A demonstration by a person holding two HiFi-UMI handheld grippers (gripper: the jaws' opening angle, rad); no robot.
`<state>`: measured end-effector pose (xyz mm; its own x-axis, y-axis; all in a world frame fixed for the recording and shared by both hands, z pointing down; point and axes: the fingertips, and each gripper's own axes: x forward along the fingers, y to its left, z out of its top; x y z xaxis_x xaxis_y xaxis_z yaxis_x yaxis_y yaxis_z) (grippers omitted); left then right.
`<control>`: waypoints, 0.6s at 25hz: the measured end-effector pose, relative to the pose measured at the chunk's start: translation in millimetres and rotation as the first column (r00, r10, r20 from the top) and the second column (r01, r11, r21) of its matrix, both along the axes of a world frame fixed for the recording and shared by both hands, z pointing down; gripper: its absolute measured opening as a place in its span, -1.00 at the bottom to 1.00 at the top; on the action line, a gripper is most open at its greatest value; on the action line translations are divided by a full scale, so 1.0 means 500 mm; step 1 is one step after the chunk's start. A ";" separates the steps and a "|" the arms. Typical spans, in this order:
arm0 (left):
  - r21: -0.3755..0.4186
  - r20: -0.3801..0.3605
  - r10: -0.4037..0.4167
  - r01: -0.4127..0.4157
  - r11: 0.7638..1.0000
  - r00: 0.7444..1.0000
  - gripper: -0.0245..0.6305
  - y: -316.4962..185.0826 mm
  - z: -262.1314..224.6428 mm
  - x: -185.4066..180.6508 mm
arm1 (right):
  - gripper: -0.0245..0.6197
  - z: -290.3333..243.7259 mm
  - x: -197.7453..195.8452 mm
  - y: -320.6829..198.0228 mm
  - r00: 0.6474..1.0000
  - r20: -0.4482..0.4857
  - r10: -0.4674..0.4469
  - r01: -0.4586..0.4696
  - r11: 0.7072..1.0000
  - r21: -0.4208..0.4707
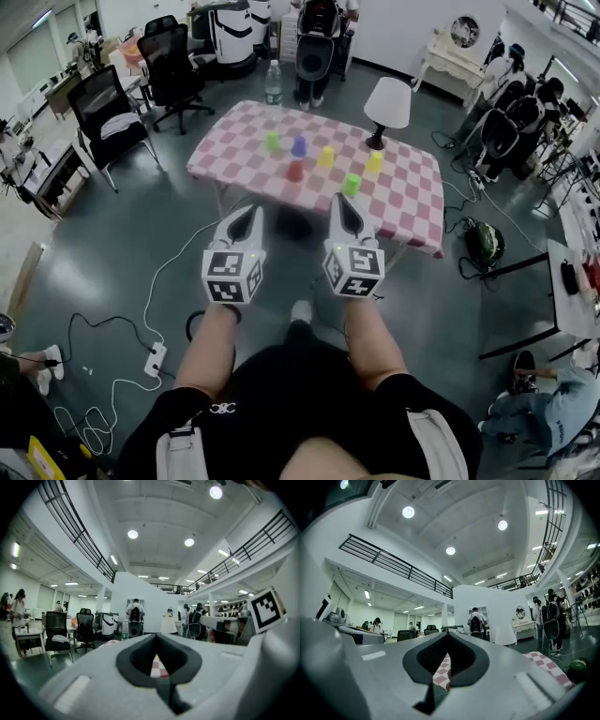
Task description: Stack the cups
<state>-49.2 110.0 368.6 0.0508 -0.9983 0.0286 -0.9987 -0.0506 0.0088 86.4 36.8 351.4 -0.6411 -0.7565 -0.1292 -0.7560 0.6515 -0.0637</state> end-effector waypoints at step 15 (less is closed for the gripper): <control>0.011 0.000 0.027 -0.027 1.000 1.000 -0.93 -0.352 -0.043 -0.054 | -0.93 -0.034 -0.073 -0.338 1.000 -0.012 0.004 -0.004 1.000 0.002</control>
